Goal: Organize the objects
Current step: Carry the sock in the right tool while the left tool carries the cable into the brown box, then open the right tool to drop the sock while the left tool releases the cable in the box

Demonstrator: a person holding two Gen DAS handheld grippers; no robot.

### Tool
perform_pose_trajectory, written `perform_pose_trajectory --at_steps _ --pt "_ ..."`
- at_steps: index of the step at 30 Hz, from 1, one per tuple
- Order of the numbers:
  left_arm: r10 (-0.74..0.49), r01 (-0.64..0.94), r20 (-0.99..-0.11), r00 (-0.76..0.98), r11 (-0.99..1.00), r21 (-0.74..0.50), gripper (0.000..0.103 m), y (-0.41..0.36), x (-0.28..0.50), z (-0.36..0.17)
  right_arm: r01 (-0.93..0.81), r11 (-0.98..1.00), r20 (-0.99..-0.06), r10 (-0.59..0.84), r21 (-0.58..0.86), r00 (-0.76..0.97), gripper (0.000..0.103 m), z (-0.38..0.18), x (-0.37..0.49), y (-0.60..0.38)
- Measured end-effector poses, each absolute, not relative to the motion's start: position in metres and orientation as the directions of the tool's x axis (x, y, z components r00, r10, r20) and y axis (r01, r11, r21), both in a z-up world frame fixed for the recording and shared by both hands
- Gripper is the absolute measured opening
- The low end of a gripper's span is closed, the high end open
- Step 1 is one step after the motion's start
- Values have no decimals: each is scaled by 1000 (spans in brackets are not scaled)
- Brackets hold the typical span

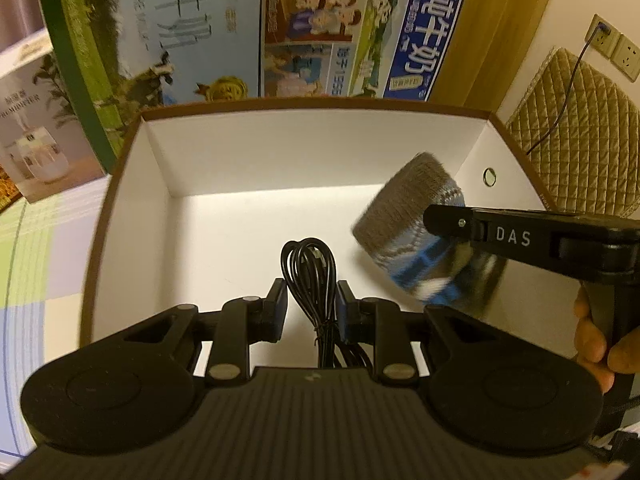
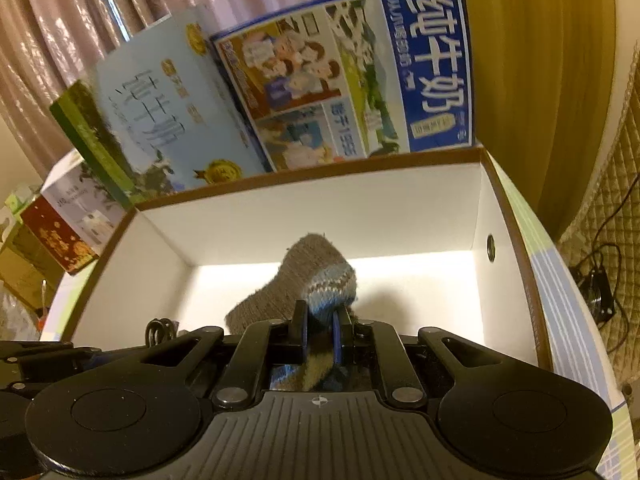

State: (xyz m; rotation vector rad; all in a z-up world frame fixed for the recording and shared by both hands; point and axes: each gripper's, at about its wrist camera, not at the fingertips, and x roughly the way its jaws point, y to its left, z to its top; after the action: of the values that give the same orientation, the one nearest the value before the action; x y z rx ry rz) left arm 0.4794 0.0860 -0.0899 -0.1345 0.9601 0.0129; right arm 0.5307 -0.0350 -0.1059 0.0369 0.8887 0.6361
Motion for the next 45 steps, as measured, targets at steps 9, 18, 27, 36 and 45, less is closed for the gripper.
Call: perform_pose_trajectory --at_steps 9,18,27,36,45 --pt "-56 -75 -841 539 991 -114 21 82 490 -103 -480 832 -752 499 278 431 75 -117 535 -36" --pt "-62 -75 -843 535 990 -121 20 82 495 -101 -506 820 -735 512 266 445 76 -100 528 -40" --pt "-41 -93 -837 545 990 -109 41 89 483 -90 -542 794 -721 544 276 430 80 -82 510 -50" --pt "-27 -144 -803 595 980 -139 51 100 434 -57 -571 777 -691 567 267 449 81 -63 477 -74" --pt "-22 -188 -775 631 966 -180 51 101 376 -28 -603 759 -662 586 247 467 81 -43 436 -101"
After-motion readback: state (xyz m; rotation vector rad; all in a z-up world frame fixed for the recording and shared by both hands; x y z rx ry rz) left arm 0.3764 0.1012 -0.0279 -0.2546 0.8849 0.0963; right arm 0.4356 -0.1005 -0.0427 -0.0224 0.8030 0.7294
